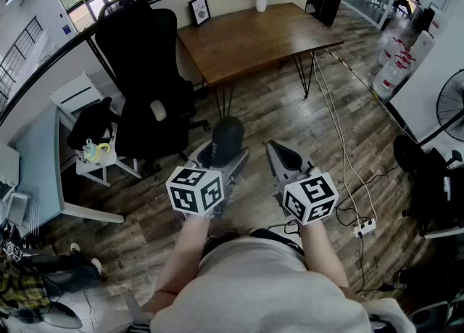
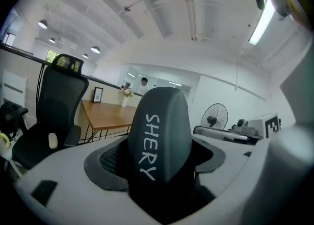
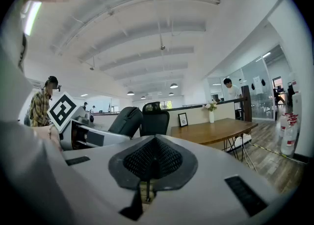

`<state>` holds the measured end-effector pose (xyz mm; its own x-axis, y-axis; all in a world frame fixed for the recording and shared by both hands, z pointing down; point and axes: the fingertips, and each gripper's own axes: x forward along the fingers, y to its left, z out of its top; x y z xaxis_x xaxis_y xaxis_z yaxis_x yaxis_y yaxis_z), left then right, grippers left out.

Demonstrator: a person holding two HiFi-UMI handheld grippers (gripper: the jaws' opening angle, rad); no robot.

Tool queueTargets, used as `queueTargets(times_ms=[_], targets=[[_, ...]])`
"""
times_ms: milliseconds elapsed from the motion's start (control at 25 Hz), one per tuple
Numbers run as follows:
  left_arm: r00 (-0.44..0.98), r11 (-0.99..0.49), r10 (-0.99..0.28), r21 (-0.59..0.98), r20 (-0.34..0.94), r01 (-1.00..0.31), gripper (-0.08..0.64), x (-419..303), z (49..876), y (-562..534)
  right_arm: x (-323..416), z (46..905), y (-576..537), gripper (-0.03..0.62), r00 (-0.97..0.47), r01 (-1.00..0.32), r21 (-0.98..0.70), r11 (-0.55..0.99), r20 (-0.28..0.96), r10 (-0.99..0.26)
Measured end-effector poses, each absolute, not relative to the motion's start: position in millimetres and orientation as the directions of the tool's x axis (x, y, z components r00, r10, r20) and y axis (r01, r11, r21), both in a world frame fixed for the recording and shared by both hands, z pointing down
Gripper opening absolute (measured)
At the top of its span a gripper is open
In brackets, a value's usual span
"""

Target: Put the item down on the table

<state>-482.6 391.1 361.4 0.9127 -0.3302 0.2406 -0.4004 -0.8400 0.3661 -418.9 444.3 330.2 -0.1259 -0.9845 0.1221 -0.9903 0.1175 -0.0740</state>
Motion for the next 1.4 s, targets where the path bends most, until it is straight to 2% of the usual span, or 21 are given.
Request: queueTargets(times_ms=[400,640,1040,1400], targets=[[0.917,-0.845,-0.293,0.375,0.269,-0.38,0.376,-476,370,392,-413,338,445,0.009,-0.109,-0.992,-0.079,0.098,0.143,-0.984],[0.919,-0.849,-0.292,0.371,0.264,-0.376,0.377,-461,368,394,-400,330,447,0.009,-0.116,-0.986,-0.131,0.105,0.081,-0.99],[0.92,-0.823,-0.301,0.419,0.25,-0.383,0.377,-429,380,399,-361,346,459,0.009,-0.187,-0.976,-0.138,0.167,0.142,-0.972],[0.913,-0.806,-0.302,0.439,0.272,-0.398,0.377,-399,396,373,-323,361,445,0.011,-0.17,-0.976,-0.162,0.144,0.159,-0.973]])
